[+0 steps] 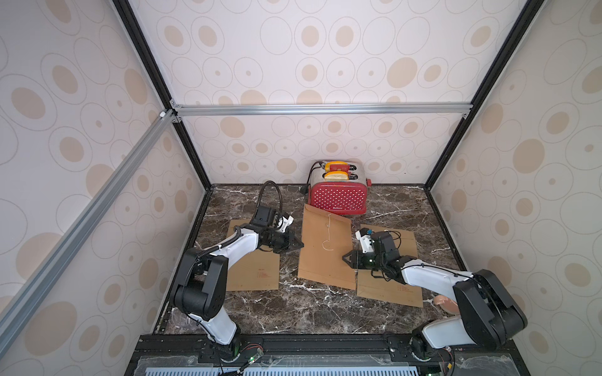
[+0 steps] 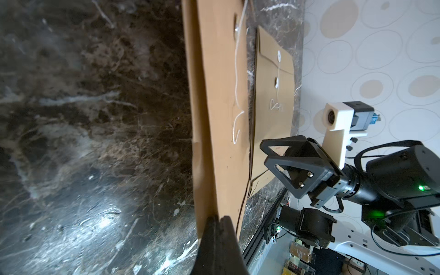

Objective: Close the mouth of the file bag
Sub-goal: Pick up the file bag from the center of the board.

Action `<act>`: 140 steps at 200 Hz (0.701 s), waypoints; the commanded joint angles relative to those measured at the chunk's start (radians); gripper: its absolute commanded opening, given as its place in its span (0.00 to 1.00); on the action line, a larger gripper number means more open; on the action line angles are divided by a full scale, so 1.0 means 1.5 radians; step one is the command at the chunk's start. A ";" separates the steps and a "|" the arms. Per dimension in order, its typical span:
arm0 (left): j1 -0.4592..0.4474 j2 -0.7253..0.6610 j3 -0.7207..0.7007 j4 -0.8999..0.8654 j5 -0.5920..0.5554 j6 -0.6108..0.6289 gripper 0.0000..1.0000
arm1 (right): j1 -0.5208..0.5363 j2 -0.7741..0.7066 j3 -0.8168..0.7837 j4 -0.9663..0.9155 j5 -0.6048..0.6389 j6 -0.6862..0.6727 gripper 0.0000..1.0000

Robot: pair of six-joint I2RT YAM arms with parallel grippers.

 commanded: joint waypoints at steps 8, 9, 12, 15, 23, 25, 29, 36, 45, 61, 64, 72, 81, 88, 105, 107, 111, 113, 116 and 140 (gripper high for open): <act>0.012 -0.049 -0.001 0.044 0.027 -0.001 0.00 | -0.045 -0.054 0.006 -0.075 -0.015 -0.040 0.45; 0.013 -0.051 -0.002 0.047 0.028 -0.002 0.00 | -0.047 -0.056 0.006 -0.077 -0.015 -0.042 0.45; 0.016 -0.055 -0.003 0.052 0.030 -0.005 0.00 | -0.050 -0.063 0.005 -0.081 -0.016 -0.044 0.45; 0.018 -0.060 -0.005 0.059 0.033 -0.008 0.00 | -0.057 -0.069 0.003 -0.083 -0.017 -0.047 0.45; 0.023 -0.073 -0.012 0.080 0.042 -0.018 0.00 | -0.074 -0.084 -0.003 -0.083 -0.024 -0.050 0.46; 0.024 -0.075 -0.014 0.087 0.044 -0.021 0.00 | -0.079 -0.088 -0.005 -0.083 -0.025 -0.051 0.46; 0.027 -0.080 -0.017 0.096 0.050 -0.027 0.00 | -0.089 -0.095 -0.008 -0.083 -0.031 -0.051 0.46; 0.030 -0.086 -0.021 0.113 0.059 -0.036 0.00 | -0.107 -0.104 -0.014 -0.083 -0.042 -0.053 0.46; 0.031 -0.094 -0.026 0.138 0.072 -0.048 0.00 | -0.132 -0.111 -0.019 -0.080 -0.063 -0.056 0.47; 0.032 -0.105 -0.038 0.188 0.090 -0.076 0.00 | -0.181 -0.107 -0.023 -0.065 -0.124 -0.069 0.48; 0.032 -0.107 -0.042 0.202 0.096 -0.085 0.00 | -0.190 -0.106 -0.023 -0.062 -0.137 -0.072 0.48; 0.032 -0.112 -0.047 0.235 0.110 -0.104 0.00 | -0.208 -0.100 -0.023 -0.053 -0.165 -0.076 0.50; 0.031 -0.120 -0.056 0.271 0.116 -0.124 0.00 | -0.223 -0.087 -0.021 -0.043 -0.193 -0.080 0.51; 0.031 -0.123 -0.059 0.281 0.115 -0.130 0.00 | -0.231 -0.076 -0.014 -0.041 -0.220 -0.083 0.52; 0.031 -0.106 -0.035 0.142 0.075 -0.058 0.00 | -0.236 -0.043 -0.007 -0.023 -0.250 -0.074 0.53; 0.031 -0.100 -0.032 0.129 0.072 -0.052 0.00 | -0.235 -0.040 -0.007 -0.020 -0.253 -0.072 0.53; 0.031 -0.089 -0.029 0.115 0.073 -0.047 0.00 | -0.235 -0.031 -0.005 -0.014 -0.262 -0.064 0.53; 0.031 -0.085 -0.028 0.116 0.077 -0.049 0.00 | -0.235 -0.026 -0.005 -0.010 -0.265 -0.061 0.54; 0.031 -0.078 -0.030 0.125 0.084 -0.057 0.00 | -0.235 -0.020 -0.005 -0.004 -0.271 -0.056 0.54; 0.031 -0.061 -0.037 0.161 0.085 -0.086 0.00 | -0.211 0.018 -0.009 0.018 -0.263 -0.041 0.54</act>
